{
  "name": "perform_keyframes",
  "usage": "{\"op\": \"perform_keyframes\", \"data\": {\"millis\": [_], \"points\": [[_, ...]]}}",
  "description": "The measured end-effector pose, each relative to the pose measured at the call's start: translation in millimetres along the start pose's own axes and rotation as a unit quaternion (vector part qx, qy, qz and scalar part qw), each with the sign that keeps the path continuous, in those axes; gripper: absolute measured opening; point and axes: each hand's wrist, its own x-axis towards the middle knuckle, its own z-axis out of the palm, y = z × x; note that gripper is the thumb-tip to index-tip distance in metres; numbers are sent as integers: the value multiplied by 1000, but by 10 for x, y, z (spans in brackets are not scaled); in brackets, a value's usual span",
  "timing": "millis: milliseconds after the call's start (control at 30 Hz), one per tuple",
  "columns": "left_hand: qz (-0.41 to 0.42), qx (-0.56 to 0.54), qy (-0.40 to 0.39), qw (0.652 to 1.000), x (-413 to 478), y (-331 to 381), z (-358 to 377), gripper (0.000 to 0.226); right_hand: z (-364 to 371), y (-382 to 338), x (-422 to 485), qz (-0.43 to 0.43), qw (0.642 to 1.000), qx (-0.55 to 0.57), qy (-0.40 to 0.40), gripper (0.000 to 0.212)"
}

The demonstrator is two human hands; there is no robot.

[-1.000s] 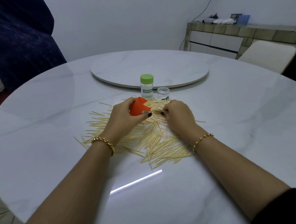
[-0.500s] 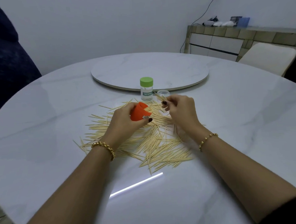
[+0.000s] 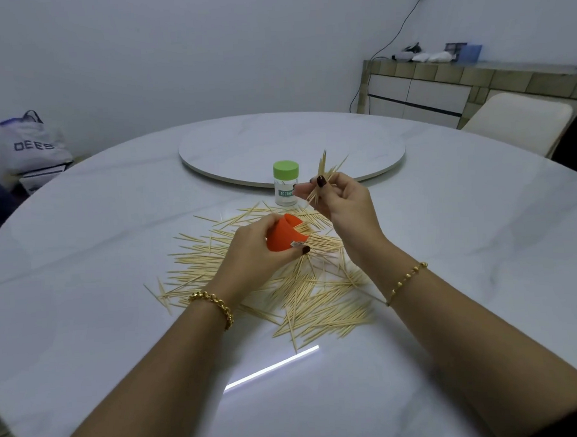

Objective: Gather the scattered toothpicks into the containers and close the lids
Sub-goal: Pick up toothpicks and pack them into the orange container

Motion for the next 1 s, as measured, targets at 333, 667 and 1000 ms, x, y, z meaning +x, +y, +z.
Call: {"op": "perform_keyframes", "data": {"millis": [333, 667, 1000], "points": [[3, -36, 23, 999, -4, 15, -34, 47, 120, 213, -122, 38, 999, 17, -32, 17], [3, -47, 19, 999, -17, 51, -53, 50, 79, 273, -88, 21, 996, -82, -6, 39], [17, -82, 25, 996, -19, 132, -68, 46, 89, 253, -144, -20, 996, -73, -36, 35]]}}
